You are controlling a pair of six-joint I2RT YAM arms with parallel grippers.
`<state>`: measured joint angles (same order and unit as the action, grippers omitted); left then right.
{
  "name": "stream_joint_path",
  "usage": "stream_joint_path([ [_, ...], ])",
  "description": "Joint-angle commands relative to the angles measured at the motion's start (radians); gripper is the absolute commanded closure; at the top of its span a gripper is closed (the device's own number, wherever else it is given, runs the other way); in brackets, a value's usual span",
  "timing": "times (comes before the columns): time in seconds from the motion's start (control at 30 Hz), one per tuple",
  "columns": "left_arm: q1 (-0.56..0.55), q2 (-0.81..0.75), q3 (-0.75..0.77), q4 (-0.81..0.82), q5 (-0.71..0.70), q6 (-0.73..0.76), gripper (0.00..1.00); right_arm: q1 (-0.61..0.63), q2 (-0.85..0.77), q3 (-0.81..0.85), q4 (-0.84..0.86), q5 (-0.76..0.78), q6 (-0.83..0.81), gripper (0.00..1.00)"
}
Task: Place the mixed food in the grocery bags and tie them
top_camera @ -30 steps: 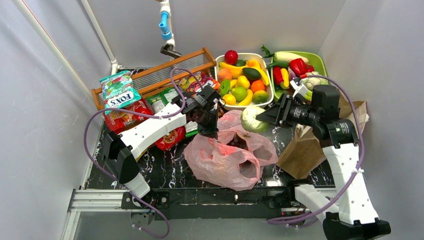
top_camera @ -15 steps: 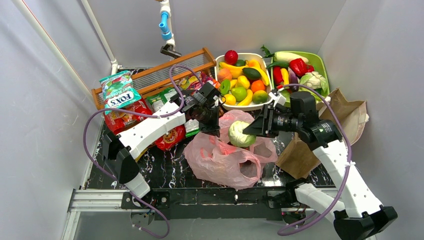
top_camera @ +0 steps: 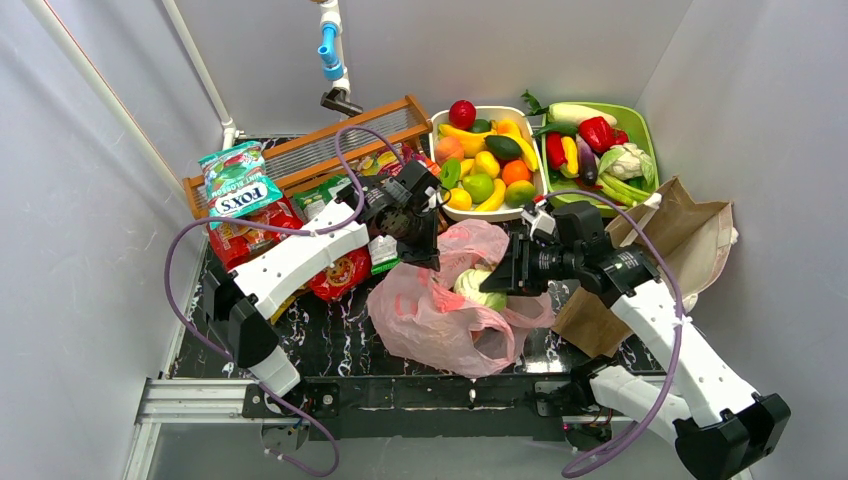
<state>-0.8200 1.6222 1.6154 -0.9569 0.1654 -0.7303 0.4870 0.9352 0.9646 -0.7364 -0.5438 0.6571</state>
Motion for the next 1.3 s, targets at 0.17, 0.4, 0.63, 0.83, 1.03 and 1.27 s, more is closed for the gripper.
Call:
stream_joint_path([
  [0.17,0.006,-0.065,0.054,-0.046,0.007,-0.001,1.0,0.1,0.041,-0.021,0.062,0.033,0.022,0.79],
  [0.4,0.006,-0.067,0.06,-0.058,0.002,0.001,1.0,0.224,0.118,-0.005,0.145,0.07,0.07,0.76],
  [0.63,0.006,-0.08,0.036,-0.059,-0.009,0.0,1.0,0.342,0.178,0.014,0.189,0.114,0.075,0.28],
  [0.83,0.006,-0.102,0.001,-0.055,-0.021,-0.003,1.0,0.369,0.166,0.07,0.091,0.222,0.038,0.19],
  [1.03,0.006,-0.107,-0.032,-0.028,-0.014,-0.013,1.0,0.37,0.143,0.172,-0.044,0.307,-0.035,0.16],
  [1.27,0.007,-0.115,-0.094,0.023,0.009,-0.032,1.0,0.376,0.128,0.182,-0.032,0.276,-0.025,0.13],
])
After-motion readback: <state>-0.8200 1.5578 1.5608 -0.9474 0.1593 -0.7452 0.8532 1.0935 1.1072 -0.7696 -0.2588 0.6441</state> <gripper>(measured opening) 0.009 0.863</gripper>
